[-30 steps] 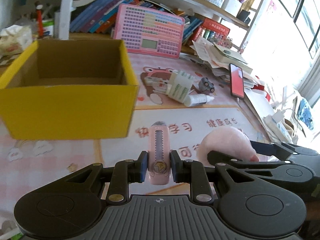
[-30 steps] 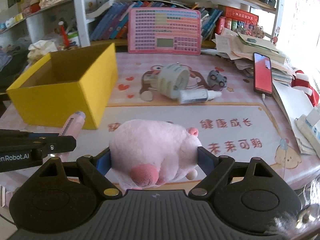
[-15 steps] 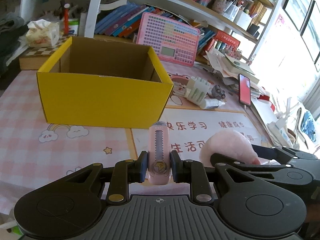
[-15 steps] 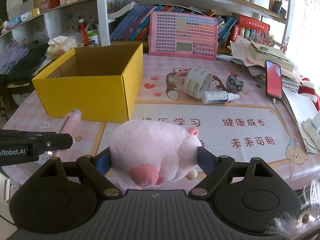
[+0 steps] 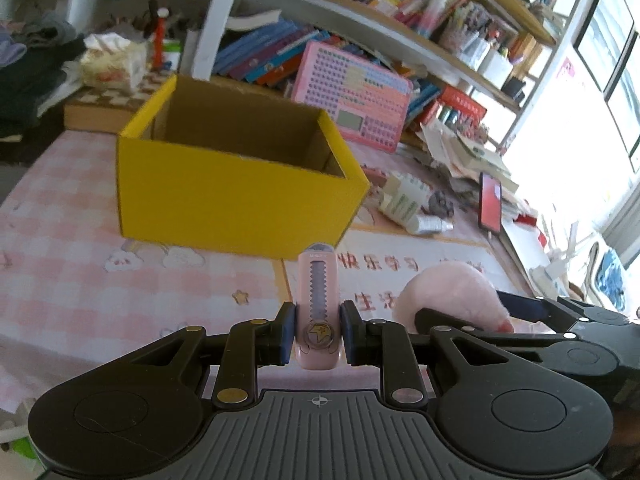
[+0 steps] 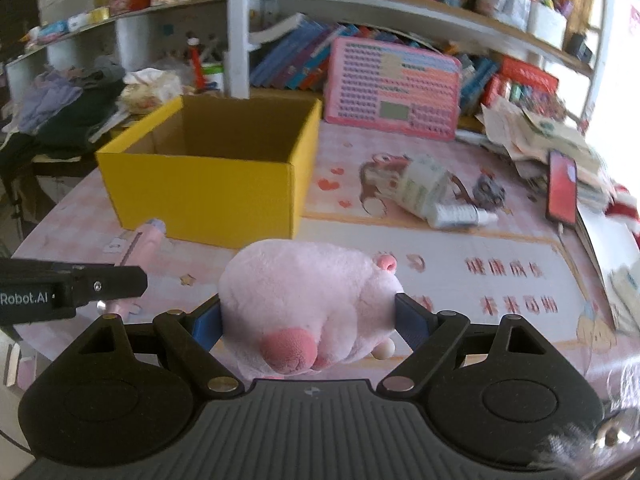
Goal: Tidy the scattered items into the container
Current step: 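Carry pig and knife over the yellow box and open both tools to drop them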
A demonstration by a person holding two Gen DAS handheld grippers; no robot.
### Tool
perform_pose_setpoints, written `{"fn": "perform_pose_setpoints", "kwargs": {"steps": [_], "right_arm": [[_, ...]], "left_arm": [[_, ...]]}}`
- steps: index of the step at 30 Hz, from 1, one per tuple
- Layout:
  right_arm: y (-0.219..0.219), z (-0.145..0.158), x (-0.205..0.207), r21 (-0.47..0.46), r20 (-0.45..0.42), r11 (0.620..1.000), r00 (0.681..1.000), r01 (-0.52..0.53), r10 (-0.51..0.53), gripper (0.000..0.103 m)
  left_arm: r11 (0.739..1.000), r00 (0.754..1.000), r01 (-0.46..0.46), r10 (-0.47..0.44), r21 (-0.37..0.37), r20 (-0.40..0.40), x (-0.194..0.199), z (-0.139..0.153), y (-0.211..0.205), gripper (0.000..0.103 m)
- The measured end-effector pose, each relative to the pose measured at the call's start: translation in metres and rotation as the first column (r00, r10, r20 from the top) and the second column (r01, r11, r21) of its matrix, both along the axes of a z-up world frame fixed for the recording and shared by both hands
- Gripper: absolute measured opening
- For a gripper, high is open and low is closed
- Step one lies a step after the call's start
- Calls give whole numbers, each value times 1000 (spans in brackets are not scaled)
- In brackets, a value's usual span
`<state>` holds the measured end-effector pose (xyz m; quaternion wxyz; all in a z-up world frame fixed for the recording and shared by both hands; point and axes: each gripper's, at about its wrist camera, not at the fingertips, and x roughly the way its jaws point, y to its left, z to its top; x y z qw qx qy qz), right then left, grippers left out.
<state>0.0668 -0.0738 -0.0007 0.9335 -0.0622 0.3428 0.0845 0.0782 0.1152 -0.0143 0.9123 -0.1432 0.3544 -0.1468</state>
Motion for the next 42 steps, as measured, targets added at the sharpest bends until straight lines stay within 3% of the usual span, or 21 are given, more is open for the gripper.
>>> {"fn": "perform_pose_setpoints", "kwargs": {"steps": [9, 21, 28, 36, 42], "right_arm": [[19, 24, 13, -47, 110, 995, 989, -91, 96, 85], [27, 51, 68, -60, 233, 982, 954, -178, 187, 86], [57, 48, 119, -157, 274, 949, 911, -275, 309, 86], [92, 17, 179, -262, 181, 879, 875, -397, 449, 86], [101, -11, 204, -237, 73, 860, 875, -452, 479, 87]], "left_arm": [[998, 998, -48, 50, -49, 46, 7, 11, 14, 22], [993, 980, -114, 108, 25, 169, 62, 44, 22, 23], [986, 983, -136, 121, 98, 140, 119, 40, 35, 23], [968, 986, -166, 158, 185, 57, 169, 13, 48, 23], [953, 990, -131, 140, 273, -12, 190, -9, 41, 22]]}}
